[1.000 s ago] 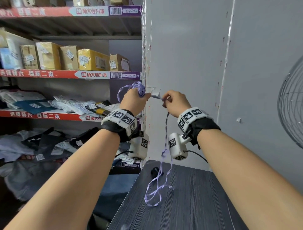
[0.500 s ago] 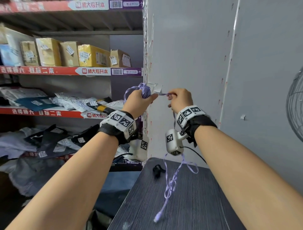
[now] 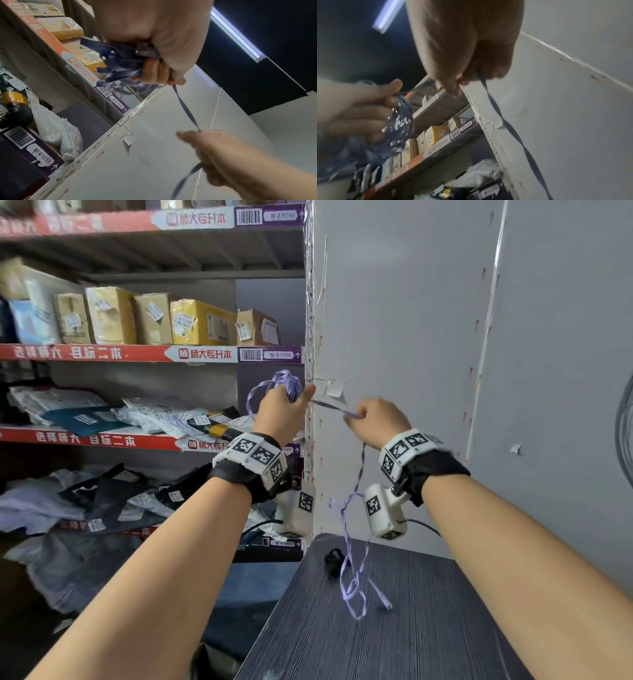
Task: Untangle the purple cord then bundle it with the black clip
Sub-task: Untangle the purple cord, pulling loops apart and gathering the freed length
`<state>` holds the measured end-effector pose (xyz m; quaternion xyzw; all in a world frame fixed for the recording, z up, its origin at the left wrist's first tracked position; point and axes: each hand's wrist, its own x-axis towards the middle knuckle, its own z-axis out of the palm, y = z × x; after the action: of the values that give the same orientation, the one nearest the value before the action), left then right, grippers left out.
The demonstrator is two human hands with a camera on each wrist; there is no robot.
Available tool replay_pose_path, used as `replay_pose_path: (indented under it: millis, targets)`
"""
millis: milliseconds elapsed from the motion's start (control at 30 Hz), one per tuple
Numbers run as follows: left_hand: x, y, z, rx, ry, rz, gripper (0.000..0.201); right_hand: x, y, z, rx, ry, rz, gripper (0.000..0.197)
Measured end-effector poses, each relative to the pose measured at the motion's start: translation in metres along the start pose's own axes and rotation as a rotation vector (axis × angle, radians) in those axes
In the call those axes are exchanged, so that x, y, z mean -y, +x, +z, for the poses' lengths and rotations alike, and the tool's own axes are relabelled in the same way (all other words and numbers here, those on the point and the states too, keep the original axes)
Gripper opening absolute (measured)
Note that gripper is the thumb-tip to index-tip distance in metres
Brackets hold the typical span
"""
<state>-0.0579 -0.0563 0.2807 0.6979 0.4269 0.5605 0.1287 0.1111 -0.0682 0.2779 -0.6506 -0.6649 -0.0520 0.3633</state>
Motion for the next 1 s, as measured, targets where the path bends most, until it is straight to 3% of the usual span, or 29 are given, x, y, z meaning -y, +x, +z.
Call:
replay_pose_path:
  millis: [67, 133, 300, 367, 467, 567, 700, 800, 1000]
  targets:
    - [0.0, 0.003, -0.001, -0.009, 0.005, 0.016, 0.051, 0.004, 0.006, -0.009, -0.183, -0.046, 0.043, 0.043]
    - [-0.003, 0.008, -0.004, -0.033, -0.009, 0.025, 0.048, 0.012, 0.015, -0.015, -0.309, 0.058, 0.055, 0.044]
    - [-0.008, 0.016, -0.005, -0.035, -0.037, 0.045, 0.039, 0.031, 0.024, -0.009, -0.437, 0.443, -0.042, 0.017]
    - [-0.005, 0.016, -0.006, -0.03, -0.039, 0.047, 0.038, 0.031, 0.025, -0.008, -0.366, 0.458, -0.1, 0.021]
    - [0.0, 0.015, -0.008, -0.026, -0.051, 0.048, 0.037, 0.025, 0.026, -0.008, -0.227, 0.204, -0.193, 0.032]
    - [0.001, 0.014, -0.008, -0.001, -0.097, 0.077, 0.046, 0.024, 0.028, -0.01, -0.229, 0.041, -0.234, 0.036]
    - [0.002, 0.011, -0.007, 0.112, -0.087, 0.144, 0.052, 0.026, 0.032, -0.01, -0.155, 0.185, -0.159, 0.034]
    - [0.004, 0.011, -0.005, 0.122, -0.106, 0.142, 0.051, 0.022, 0.032, -0.014, 0.012, 0.387, -0.105, 0.032]
    - [-0.007, 0.014, -0.001, 0.038, -0.123, 0.108, 0.046, 0.02, 0.038, -0.016, -0.136, 0.437, -0.143, 0.031]
